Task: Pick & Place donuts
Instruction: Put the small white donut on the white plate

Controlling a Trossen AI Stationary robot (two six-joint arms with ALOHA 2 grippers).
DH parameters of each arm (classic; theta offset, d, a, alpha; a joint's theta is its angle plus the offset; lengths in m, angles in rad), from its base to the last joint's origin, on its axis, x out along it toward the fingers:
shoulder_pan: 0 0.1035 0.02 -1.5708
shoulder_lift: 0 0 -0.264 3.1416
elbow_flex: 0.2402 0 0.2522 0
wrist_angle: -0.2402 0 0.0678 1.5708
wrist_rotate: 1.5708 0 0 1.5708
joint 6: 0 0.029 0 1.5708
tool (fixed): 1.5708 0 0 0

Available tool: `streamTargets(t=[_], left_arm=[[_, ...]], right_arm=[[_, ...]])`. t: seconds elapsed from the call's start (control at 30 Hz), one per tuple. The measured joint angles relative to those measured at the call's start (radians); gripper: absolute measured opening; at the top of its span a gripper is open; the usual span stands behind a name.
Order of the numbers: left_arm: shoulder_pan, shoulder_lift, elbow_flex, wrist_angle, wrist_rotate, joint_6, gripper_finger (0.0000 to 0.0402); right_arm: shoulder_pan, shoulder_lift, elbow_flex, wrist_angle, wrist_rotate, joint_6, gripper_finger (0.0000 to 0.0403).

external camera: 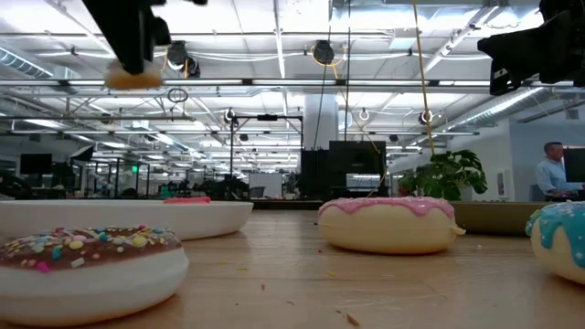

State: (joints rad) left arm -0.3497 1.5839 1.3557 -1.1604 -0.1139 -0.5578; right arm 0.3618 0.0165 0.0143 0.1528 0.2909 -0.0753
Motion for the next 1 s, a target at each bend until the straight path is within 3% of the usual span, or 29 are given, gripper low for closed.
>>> streamTargets(t=[0.4, 1.0], left_arm=[[0.037, 0.000, -0.130, 0.067, 0.038, 0.040, 0.0129], [0.037, 0.000, -0.141, 0.091, 0.011, 0.091, 0.0129]], right_arm=[[0.000, 0.000, 0.000, 0.000, 0.000, -0.015, 0.0000], [0.000, 0.000, 0.000, 0.001, 0.023, -0.019, 0.0000]])
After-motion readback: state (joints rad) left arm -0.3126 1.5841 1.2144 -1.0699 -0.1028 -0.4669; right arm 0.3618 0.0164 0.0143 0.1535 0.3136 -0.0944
